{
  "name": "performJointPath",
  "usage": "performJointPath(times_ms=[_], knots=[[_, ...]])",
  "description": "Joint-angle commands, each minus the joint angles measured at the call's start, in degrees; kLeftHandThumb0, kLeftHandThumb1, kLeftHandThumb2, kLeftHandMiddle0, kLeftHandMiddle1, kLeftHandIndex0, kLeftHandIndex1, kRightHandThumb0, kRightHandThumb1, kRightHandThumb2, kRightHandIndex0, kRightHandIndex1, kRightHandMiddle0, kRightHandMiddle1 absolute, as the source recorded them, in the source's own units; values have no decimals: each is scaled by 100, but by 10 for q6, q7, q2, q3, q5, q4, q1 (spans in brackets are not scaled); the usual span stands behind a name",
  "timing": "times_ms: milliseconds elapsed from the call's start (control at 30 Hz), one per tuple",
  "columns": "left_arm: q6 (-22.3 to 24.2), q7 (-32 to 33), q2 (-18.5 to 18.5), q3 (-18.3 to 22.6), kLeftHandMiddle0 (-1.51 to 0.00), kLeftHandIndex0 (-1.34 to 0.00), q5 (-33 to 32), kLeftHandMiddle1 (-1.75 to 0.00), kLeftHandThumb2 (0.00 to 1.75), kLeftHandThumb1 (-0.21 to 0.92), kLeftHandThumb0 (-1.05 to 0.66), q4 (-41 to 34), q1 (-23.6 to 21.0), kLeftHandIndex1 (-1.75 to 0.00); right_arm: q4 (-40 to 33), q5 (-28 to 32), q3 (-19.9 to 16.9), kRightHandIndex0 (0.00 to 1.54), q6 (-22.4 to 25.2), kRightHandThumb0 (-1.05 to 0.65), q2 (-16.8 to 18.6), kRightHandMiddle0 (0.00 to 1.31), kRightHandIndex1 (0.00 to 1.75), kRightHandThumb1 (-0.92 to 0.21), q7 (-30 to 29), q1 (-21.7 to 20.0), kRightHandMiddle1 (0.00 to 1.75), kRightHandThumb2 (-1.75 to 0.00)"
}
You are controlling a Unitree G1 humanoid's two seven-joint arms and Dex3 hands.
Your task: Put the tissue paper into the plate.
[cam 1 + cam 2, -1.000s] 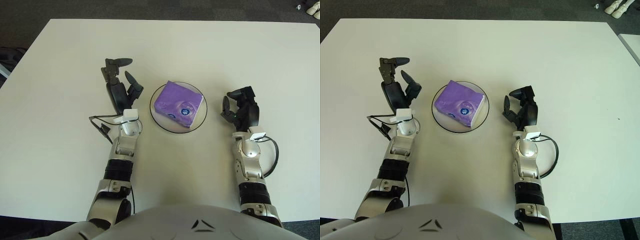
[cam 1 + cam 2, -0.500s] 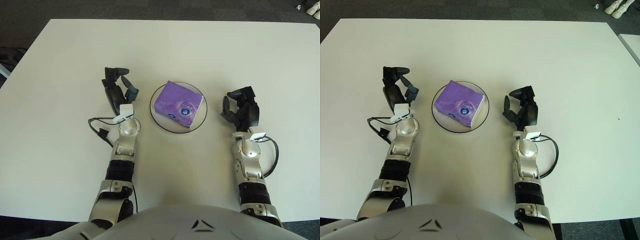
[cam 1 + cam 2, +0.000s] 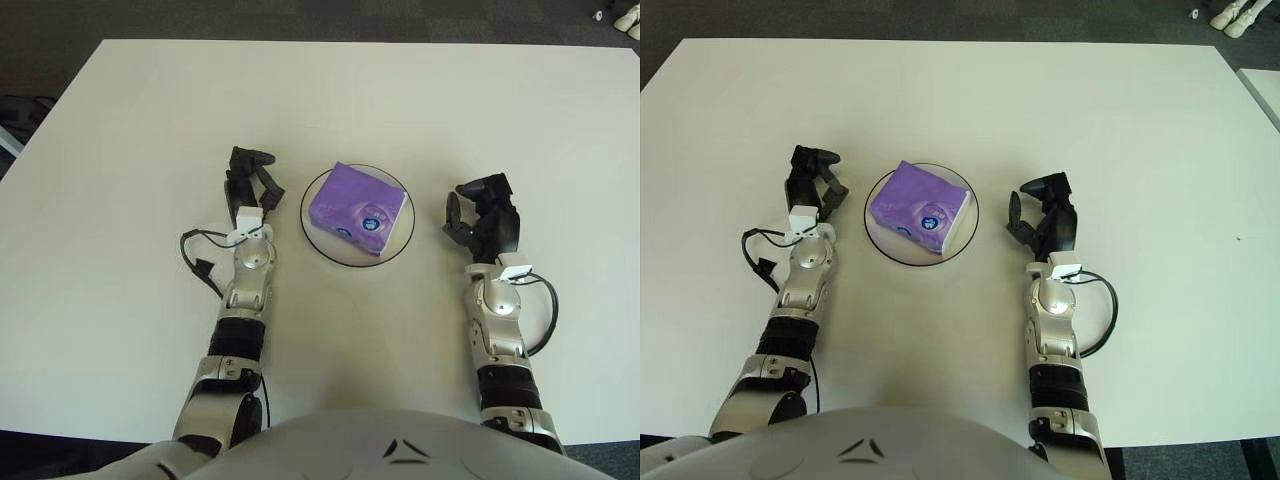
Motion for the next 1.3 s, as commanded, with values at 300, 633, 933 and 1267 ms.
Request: performJointPath(times_ms=[300, 633, 933, 1267], knots=[[-46, -92, 19, 5, -53, -44, -62, -120, 133, 74, -38, 76, 27, -157, 27, 4, 1, 61, 51, -39, 9, 37, 141, -64, 0, 42, 175, -92], [-69, -138, 26, 10, -53, -42, -91, -118, 128, 76, -40, 104, 27, -152, 30, 4, 0, 62, 44, -39, 10, 37, 142, -64, -1, 41, 175, -91], [-66, -148, 28, 5, -53, -42, -86, -117, 128, 77, -41, 106, 35, -151, 30, -3, 2, 63, 40, -39, 10, 37, 142, -64, -7, 42, 175, -92], [-69, -170, 24, 1, -56, -48, -96, -118, 130, 74, -39, 120, 42, -156, 36, -5, 3, 62, 35, -39, 11, 37, 140, -64, -10, 41, 175, -92]])
